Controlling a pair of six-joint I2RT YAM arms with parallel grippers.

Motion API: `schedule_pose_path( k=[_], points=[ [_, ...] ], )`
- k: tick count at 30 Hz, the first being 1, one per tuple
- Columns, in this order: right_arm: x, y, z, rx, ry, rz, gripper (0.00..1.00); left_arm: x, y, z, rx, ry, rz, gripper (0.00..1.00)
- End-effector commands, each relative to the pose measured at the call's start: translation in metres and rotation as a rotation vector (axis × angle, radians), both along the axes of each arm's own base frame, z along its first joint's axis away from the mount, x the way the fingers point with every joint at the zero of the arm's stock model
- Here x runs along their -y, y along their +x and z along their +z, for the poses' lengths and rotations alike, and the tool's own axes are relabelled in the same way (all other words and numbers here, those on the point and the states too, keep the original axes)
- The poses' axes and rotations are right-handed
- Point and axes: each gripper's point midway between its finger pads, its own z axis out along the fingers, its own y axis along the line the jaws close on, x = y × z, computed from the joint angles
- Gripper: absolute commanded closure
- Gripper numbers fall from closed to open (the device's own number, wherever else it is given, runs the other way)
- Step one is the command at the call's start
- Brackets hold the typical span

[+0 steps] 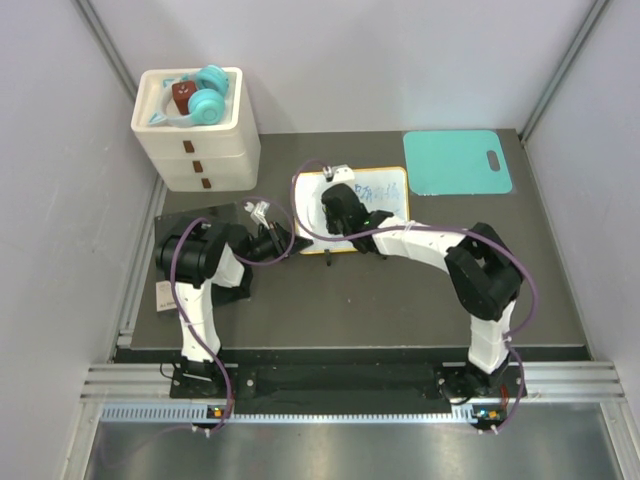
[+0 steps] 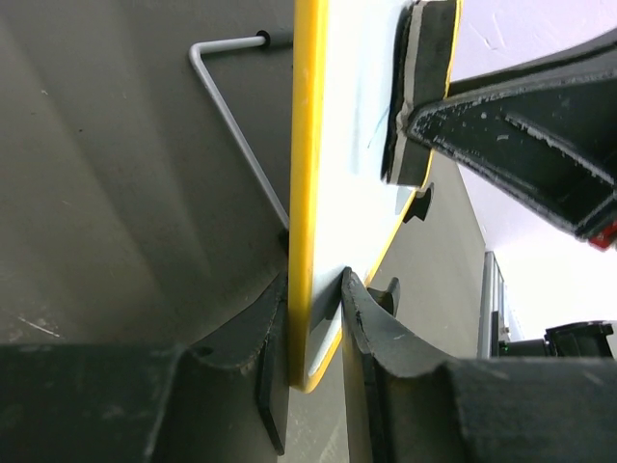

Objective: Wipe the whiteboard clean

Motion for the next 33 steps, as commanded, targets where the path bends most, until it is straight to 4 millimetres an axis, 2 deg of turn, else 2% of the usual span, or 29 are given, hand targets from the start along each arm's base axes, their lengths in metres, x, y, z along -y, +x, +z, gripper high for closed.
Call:
schedule_pose_path(
  k=[1, 2, 4, 5, 12, 16, 21, 24, 25, 27, 29, 31, 32, 33],
  points=[
    [0.128, -0.006, -0.085, -0.219, -0.228, -0.262, 1.00, -0.003, -0.001, 0.015, 0.108, -0.001, 0.008, 1.00],
    [0.144, -0.001, -0.078, -0.210, -0.206, -0.306, 1.00, -0.003, -0.002, 0.015, 0.106, -0.002, 0.008, 1.00],
    [0.162, -0.008, -0.082, -0.226, -0.191, -0.339, 1.00, -0.003, -0.001, 0.016, 0.109, -0.002, 0.008, 1.00],
    [0.173, -0.005, -0.075, -0.220, -0.163, -0.371, 1.00, -0.002, -0.002, 0.016, 0.109, -0.002, 0.005, 1.00],
    [0.225, -0.010, -0.064, -0.216, -0.089, -0.508, 1.00, -0.002, -0.002, 0.016, 0.107, -0.003, 0.007, 1.00],
    [0.235, -0.018, -0.073, -0.242, -0.053, -0.532, 1.00, -0.003, -0.001, 0.016, 0.109, -0.004, 0.007, 1.00],
    [0.222, -0.026, -0.086, -0.294, -0.005, -0.490, 1.00, -0.003, -0.001, 0.015, 0.106, -0.003, 0.009, 1.00],
    [0.206, -0.034, -0.091, -0.303, -0.005, -0.443, 1.00, -0.003, -0.001, 0.016, 0.108, -0.004, 0.007, 1.00],
    [0.193, -0.039, -0.092, -0.306, -0.015, -0.410, 1.00, -0.002, -0.001, 0.015, 0.105, -0.004, 0.007, 1.00],
    [0.181, -0.042, -0.093, -0.302, -0.027, -0.382, 1.00, -0.003, 0.000, 0.014, 0.102, -0.004, 0.009, 1.00],
    [0.158, -0.049, -0.098, -0.312, -0.034, -0.327, 1.00, -0.002, -0.001, 0.014, 0.101, -0.003, 0.006, 1.00],
    [0.138, -0.049, -0.095, -0.302, -0.037, -0.284, 1.00, -0.002, 0.000, 0.014, 0.102, -0.005, 0.006, 1.00],
    [0.123, -0.056, -0.102, -0.311, -0.066, -0.252, 1.00, -0.002, -0.001, 0.014, 0.101, -0.003, 0.006, 1.00],
    [0.111, -0.052, -0.096, -0.301, -0.069, -0.232, 1.00, -0.002, -0.001, 0.014, 0.101, -0.003, 0.006, 1.00]
  ],
)
